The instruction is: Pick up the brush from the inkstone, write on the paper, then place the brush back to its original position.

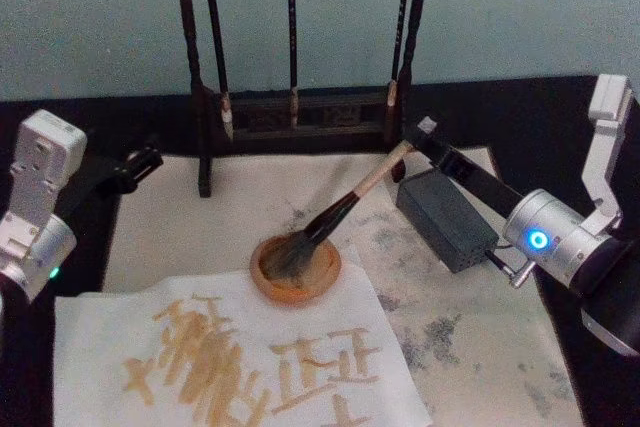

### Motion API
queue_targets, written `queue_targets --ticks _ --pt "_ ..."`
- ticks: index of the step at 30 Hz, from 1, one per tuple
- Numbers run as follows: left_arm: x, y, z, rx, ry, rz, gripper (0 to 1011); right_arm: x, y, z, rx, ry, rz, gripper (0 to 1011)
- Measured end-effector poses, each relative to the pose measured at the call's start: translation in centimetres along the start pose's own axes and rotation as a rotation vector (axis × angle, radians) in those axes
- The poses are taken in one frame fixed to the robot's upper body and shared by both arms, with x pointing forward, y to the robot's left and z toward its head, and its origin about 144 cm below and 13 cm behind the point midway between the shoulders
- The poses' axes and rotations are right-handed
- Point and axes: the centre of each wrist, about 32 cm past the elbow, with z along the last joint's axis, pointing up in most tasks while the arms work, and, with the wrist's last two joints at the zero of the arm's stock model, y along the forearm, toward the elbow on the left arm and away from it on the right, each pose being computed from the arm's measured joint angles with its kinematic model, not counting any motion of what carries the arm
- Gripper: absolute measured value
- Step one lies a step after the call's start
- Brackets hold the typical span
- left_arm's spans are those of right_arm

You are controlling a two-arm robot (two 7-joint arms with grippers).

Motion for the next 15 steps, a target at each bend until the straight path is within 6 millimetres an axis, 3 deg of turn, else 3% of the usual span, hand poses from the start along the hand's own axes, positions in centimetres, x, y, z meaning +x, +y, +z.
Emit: queue_targets --ticks 15 --pt "0.0 0.0 0.0 0.0 0.0 0.0 1002 -3.5 -0.5 0.3 -0.041 -0.236 0.041 192"
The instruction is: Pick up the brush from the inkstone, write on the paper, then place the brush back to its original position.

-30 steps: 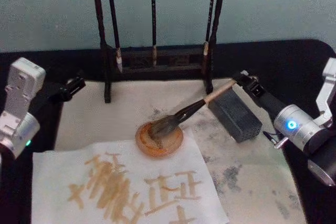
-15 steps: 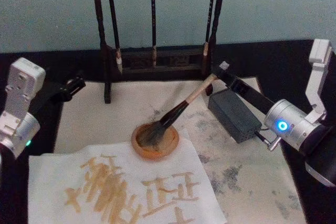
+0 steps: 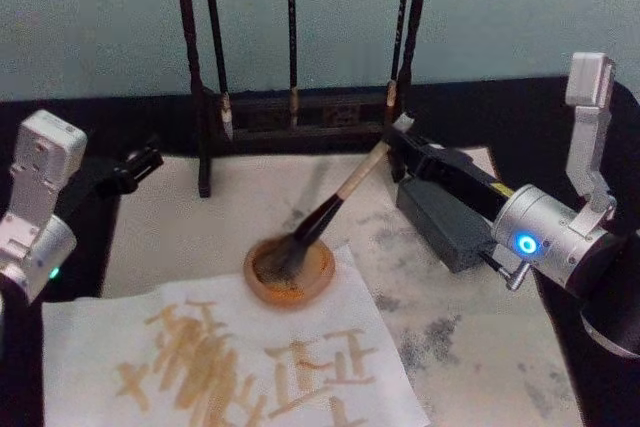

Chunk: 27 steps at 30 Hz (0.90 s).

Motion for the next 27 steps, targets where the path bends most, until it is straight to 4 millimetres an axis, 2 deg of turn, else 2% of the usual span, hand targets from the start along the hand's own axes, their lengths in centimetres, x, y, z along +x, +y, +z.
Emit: queue_targets --ticks 11,27 --pt "0.0 0.0 0.0 0.0 0.0 0.0 1002 -1.1 -0.6 0.9 0.004 -0.101 0.008 192" --pt "0.0 0.0 0.0 0.0 0.0 0.0 1002 -0.4 -1.2 1.5 0.027 -0.129 -0.035 192"
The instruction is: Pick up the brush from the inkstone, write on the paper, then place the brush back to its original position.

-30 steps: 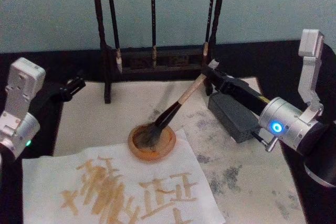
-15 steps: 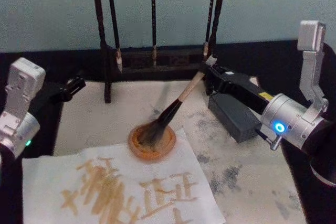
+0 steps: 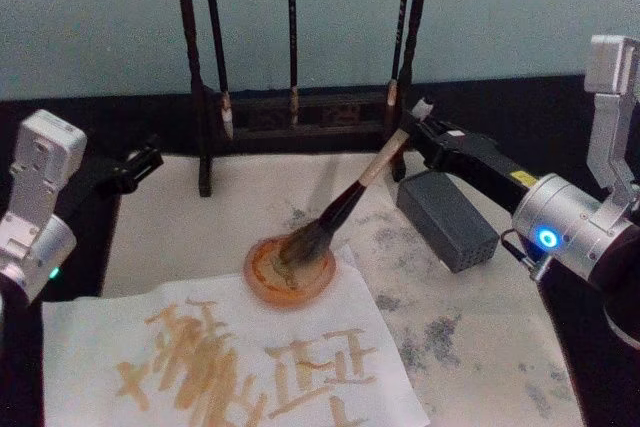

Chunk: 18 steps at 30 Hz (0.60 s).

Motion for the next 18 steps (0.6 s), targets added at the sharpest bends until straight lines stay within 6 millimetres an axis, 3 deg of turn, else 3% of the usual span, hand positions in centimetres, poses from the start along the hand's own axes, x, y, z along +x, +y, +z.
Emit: queue_targets --ticks 18 --pt "0.0 0.0 0.0 0.0 0.0 0.0 1002 -2.0 -1.4 1.0 0.034 -0.06 0.095 192"
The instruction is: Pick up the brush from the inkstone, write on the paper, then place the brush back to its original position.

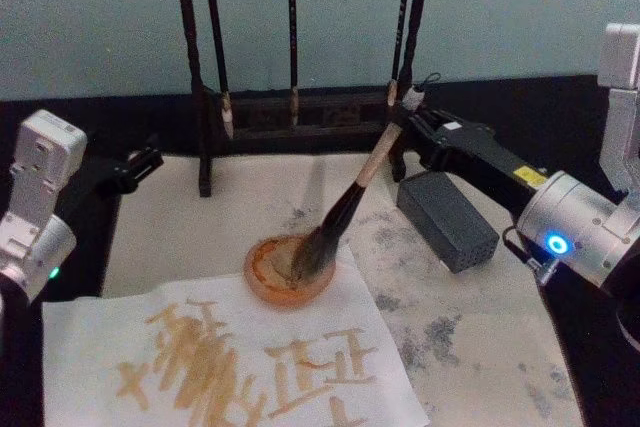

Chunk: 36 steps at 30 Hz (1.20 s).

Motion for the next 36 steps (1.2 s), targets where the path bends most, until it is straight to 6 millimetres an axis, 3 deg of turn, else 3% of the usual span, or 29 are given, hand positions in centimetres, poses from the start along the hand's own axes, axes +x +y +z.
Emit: queue_targets --ticks 18,36 --pt "0.0 0.0 0.0 0.0 0.0 0.0 1002 -3.9 -1.3 -0.2 -0.006 -0.027 0.184 192" --pt "0.0 0.0 0.0 0.0 0.0 0.0 1002 -4.5 0.5 -2.8 -0.067 0.008 0.236 192"
